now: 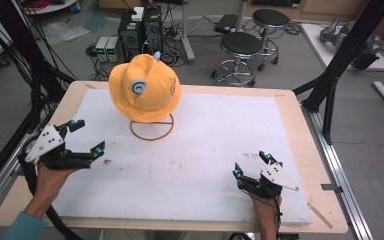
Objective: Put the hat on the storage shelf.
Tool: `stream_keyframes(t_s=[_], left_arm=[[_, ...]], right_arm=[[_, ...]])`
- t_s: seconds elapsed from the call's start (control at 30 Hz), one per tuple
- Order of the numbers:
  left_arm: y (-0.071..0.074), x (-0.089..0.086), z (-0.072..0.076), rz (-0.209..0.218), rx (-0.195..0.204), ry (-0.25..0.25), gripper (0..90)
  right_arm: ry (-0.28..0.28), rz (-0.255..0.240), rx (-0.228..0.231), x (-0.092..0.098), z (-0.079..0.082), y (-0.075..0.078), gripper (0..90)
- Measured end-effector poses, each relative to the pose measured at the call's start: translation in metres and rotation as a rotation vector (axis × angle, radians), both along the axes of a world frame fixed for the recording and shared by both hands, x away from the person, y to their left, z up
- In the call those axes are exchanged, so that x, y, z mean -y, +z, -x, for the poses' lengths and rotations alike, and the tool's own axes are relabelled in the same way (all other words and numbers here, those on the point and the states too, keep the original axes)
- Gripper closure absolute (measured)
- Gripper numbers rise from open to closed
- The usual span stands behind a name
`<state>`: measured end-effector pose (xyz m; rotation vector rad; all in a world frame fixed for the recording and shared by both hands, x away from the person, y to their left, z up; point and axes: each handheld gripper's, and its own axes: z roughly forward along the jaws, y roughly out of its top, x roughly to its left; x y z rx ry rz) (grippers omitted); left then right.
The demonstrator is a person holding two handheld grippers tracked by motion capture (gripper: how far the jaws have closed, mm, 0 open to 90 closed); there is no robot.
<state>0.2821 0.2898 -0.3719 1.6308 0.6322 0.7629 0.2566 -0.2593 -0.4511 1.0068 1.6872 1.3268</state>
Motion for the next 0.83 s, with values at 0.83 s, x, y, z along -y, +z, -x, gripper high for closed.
stream_keyframes(t_s=[0.83], left_arm=[[-0.079,-0.008,0.025,0.045,-0.002,0.059,6.2]], right_arm=[[-0.003,-0.008,0.001,0.0,0.001,0.0,8.3]])
